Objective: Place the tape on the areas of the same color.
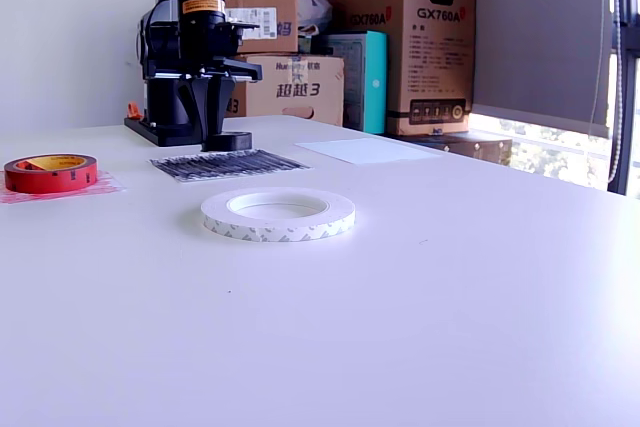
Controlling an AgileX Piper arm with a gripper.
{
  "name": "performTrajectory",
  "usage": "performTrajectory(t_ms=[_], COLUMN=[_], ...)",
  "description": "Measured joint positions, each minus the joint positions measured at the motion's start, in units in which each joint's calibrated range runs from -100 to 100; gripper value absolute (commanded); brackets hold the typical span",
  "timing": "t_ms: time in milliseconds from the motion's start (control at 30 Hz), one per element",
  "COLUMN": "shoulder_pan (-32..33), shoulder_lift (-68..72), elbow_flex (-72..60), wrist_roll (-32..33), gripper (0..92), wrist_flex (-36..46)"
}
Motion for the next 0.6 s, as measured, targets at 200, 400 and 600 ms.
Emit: performTrajectory(t_ms=[200, 400, 600], shoulder_pan=[0.00, 0.00, 0.00], shoulder_lift=[1.93, 1.93, 1.93], elbow_flex=[-1.07, -1.07, -1.07], wrist_roll=[0.00, 0.00, 0.00], gripper=[0.0, 0.0, 0.2], wrist_flex=[-0.14, 0.17, 0.17])
